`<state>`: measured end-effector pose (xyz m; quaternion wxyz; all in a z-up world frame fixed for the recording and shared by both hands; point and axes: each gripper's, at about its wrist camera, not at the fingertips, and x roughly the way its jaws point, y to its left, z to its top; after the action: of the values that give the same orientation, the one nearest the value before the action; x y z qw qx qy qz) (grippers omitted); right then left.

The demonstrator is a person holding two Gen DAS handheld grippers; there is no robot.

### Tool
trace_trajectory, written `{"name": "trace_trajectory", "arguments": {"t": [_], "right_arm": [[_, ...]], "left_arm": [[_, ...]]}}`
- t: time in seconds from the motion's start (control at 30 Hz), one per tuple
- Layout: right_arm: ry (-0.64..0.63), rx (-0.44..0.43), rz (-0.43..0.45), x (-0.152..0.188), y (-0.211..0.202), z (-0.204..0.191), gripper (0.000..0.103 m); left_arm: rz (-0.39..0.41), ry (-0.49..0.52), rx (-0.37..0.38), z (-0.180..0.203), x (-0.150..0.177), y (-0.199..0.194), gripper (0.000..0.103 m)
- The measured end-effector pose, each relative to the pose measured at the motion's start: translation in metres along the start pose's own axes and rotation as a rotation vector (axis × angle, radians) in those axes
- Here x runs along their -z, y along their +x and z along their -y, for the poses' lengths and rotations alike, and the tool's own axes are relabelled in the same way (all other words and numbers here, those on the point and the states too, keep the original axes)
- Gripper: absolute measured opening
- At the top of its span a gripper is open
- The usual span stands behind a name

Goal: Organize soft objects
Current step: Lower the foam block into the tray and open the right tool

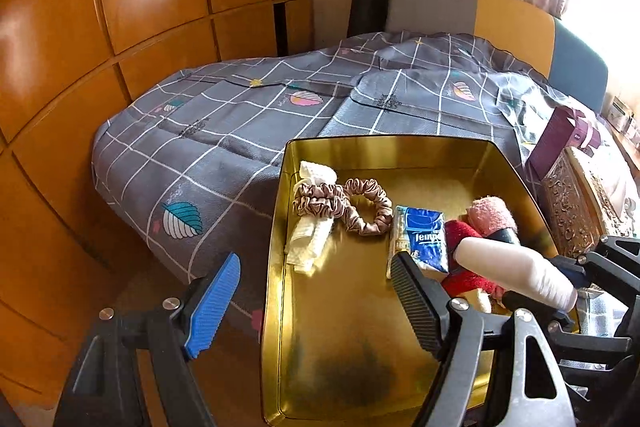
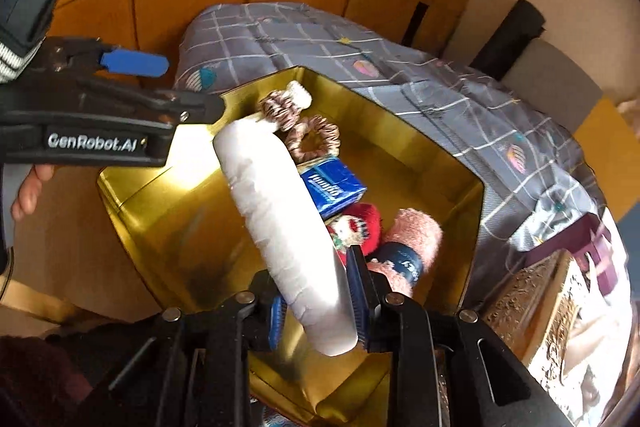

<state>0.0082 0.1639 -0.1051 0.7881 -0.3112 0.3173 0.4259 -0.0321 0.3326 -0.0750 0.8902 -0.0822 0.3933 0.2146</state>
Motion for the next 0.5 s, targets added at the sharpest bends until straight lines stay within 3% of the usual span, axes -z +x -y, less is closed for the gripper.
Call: {"name": "trace_trajectory", "arguments": {"t": [0.27,0.43,0.5], "right_arm": [[0.055,0.015,0.024,0.002,-0.007,0.008,0.031],[0.075,0.024,0.048,0.002,-0.012,0.009,0.048],[0.08,0.035,0.062,0.001,-0.015,0.009,0.049]], "left_arm": [[0.001,0.009,-0.002,0.004,-0.002,-0.001,0.079],[-0.002,0.014,-0.001,0.006,-0.003,-0.002,0.079],[-0.002,0.017,-0.001,0.007,-0.003,-0.002,0.079]]}}
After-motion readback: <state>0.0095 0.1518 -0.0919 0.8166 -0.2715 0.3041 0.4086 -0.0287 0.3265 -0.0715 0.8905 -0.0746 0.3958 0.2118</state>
